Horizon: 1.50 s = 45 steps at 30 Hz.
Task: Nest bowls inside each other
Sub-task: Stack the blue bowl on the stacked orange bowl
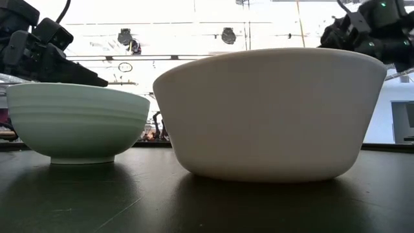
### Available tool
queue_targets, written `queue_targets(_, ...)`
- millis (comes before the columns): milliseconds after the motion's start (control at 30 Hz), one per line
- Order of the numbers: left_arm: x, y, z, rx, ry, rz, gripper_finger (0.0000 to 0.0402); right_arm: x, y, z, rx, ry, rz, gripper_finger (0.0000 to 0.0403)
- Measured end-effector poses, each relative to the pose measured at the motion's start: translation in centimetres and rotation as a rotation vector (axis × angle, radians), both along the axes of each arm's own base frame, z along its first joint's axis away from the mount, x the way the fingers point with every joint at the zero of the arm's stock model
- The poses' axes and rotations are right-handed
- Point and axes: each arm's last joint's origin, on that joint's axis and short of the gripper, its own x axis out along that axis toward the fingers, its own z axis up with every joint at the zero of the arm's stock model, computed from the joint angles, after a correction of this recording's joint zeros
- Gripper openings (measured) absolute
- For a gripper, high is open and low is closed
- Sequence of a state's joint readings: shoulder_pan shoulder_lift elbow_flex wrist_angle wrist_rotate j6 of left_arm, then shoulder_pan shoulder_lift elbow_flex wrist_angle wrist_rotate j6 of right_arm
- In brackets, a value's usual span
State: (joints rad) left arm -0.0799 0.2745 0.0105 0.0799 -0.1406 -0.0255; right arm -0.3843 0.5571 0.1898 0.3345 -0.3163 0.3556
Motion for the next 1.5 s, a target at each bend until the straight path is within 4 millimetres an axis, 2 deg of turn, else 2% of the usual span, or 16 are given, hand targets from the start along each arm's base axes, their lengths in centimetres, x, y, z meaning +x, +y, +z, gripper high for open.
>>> queue_targets(133, 0.0, 0.0, 0.0, -0.002, 0.0, 0.0, 0.0241, -0.7, 0.1, -2.3, 0.012, -0.026, -0.042, 0.0155)
queue_targets(267, 0.0, 0.0, 0.0, 0.001, 0.0, 0.0, 0.0241, -0.7, 0.0, -1.7, -0.029, -0.105, -0.089, 0.0155)
queue_targets(367, 0.0, 0.0, 0.0, 0.001, 0.001, 0.0, 0.0241, -0.7, -0.1, -2.4, -0.052, -0.027, -0.104, 0.0155)
queue_targets(667, 0.0, 0.0, 0.0, 0.004, 0.002, 0.011, 0.0241, -0.9, -0.7, -2.6, -0.16, 0.01, -0.226, 0.0155)
queue_targets(767, 0.0, 0.0, 0.0, 0.006, 0.002, 0.012, 0.0241, -1.0, -0.8, -2.6, -0.159, 0.013, -0.213, 0.0155)
queue_targets(1100, 0.0, 0.0, -0.1, -0.009, 0.011, 0.015, 0.0241, -1.2, -0.1, -0.4, -0.3, -0.188, -0.07, 0.0155)
queue_targets(1500, -0.1, 0.0, -0.3, -0.031, 0.03, 0.02, 0.0241, -3.3, 1.0, 1.7, -0.366, -0.395, -0.009, 0.0155)
